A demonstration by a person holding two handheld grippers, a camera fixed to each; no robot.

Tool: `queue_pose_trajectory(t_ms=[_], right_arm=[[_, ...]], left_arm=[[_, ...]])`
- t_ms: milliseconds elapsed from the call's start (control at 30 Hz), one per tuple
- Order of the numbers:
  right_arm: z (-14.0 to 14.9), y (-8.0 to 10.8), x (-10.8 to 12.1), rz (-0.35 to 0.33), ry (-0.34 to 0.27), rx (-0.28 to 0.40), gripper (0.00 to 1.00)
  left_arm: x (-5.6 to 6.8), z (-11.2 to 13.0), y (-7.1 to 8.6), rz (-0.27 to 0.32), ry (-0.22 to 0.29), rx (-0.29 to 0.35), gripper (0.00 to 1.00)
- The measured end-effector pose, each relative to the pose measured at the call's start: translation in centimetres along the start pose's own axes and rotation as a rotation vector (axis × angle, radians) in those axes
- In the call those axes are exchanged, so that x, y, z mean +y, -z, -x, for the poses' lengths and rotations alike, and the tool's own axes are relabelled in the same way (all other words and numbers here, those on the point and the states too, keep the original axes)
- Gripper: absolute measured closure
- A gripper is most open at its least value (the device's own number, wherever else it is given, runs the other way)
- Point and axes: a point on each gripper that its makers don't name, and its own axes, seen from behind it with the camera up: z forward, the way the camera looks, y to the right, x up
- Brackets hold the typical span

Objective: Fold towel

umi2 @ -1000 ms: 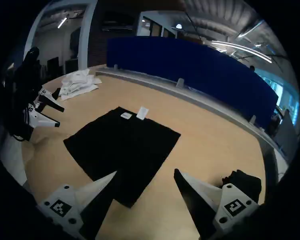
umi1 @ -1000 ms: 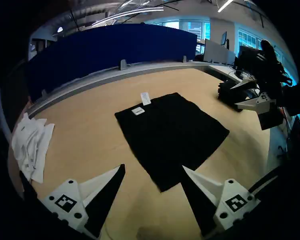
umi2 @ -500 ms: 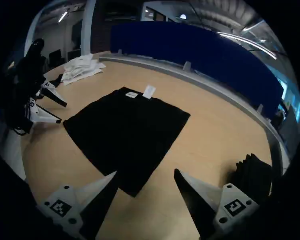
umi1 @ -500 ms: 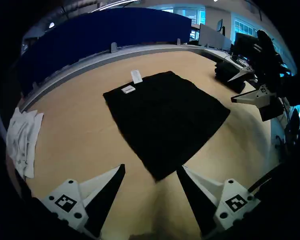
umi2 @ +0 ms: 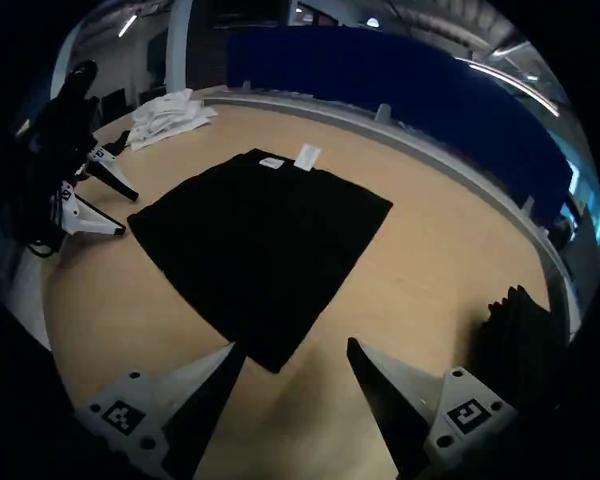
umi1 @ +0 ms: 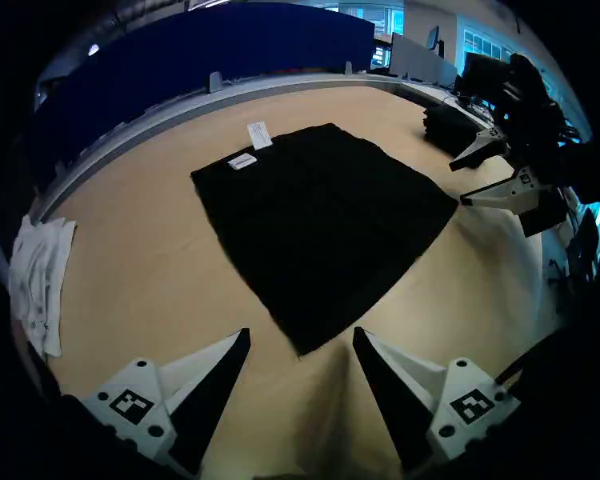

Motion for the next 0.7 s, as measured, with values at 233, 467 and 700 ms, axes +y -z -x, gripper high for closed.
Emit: queue_pose_trajectory(t_ms=[233, 467, 700], right_arm=[[0.8, -0.4, -0.6, -0.019, -0.001, -0.016, 0.11], [1.4, -0.6, -1.1, -0.041, 0.006, -0.030, 0.27], [1.6, -0.8, -1.2, -0.047, 0.002, -0.035, 0.32]], left_arm=[[0.5, 0.4, 0.0, 0.009, -0.004, -0.019, 0.05], [0.4, 0.6, -0.2, -0.011, 0.009, -0.024, 0.17], [0.3, 0.6, -0.6, -0.024, 0.004, -0.028, 0.28]])
